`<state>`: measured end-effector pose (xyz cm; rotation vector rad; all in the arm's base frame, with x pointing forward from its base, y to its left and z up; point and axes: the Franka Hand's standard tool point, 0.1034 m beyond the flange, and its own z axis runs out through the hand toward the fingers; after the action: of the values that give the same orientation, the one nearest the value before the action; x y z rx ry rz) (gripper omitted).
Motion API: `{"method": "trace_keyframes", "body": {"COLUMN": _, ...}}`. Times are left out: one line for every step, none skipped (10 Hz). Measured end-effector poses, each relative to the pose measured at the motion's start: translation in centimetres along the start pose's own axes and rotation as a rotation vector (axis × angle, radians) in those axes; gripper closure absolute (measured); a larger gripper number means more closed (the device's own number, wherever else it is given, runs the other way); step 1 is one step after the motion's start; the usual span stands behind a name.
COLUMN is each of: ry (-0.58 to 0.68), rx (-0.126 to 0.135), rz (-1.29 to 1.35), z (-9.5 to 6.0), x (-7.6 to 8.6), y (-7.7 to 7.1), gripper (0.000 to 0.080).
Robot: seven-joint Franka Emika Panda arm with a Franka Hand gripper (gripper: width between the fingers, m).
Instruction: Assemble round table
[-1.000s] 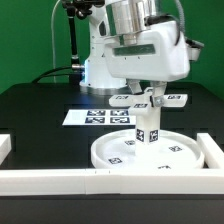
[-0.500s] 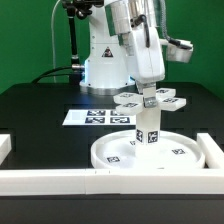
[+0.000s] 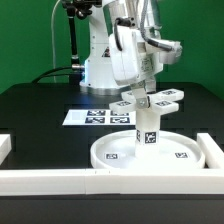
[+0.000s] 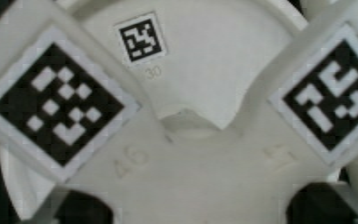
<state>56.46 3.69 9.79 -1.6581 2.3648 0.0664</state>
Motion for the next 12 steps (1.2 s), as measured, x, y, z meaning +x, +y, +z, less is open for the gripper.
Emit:
{"method": "trace_keyframes", "body": {"ry": -0.003, "rx": -0.008, "rz": -0.033, "z": -0.1, "x": -0.1, "y": 0.1, "gripper": 0.0189}}
{"method": "trace_keyframes", "body": {"ry": -0.018, "rx": -0.038, "rz": -0.098, "z": -0.7, "x": -0.4, "y": 0.1, "gripper": 0.0189}}
{"method": "trace_keyframes", "body": {"ry": -0.029, "rx": -0.038, "rz": -0.128, "z": -1.6, "x": -0.8, "y": -0.1, "gripper": 0.0157}}
{"method": "trace_keyframes", "body": {"ry": -0.037, "rx": -0.031, "rz": -0.173, "z": -2.2, "x": -1.1, "y": -0.3, "gripper": 0.0152}}
{"method": "trace_keyframes", "body": {"ry": -0.043, "rx": -0.035, "rz": -0.211, "z": -2.5, "x": -1.3, "y": -0.4, "gripper": 0.0152}}
{"method": "trace_keyframes", "body": {"ry": -0.041, "rx": -0.038, "rz": -0.212, "z": -2.3, "x": -1.3, "y": -0.3, "gripper": 0.015}}
{"method": "trace_keyframes", "body": {"ry": -0.041, "rx": -0.038, "rz": -0.263, "z": -2.3, "x": -1.3, "y": -0.2, "gripper": 0.015}}
{"method": "trace_keyframes", "body": {"ry": -0.042, "rx": -0.038, "rz": -0.333, "z": -2.2, "x": -1.4, "y": -0.2, "gripper": 0.015}}
{"method": "trace_keyframes", "body": {"ry": -0.031, "rx": -0.074, "rz": -0.506, "z": -2.1, "x": -1.7, "y": 0.3, "gripper": 0.015}}
{"method": "trace_keyframes", "body": {"ry": -0.013, "rx": -0.08, "rz": -0.7, "z": -2.2, "x": -2.1, "y": 0.1, "gripper": 0.015}}
{"method": "trace_keyframes", "body": {"ry": -0.029, "rx": -0.104, "rz": -0.862, "z": -2.4, "x": -2.5, "y": 0.1, "gripper": 0.015}}
{"method": "trace_keyframes", "body": {"ry": -0.057, "rx": -0.125, "rz": -1.012, "z": -2.7, "x": -3.0, "y": 0.1, "gripper": 0.015}}
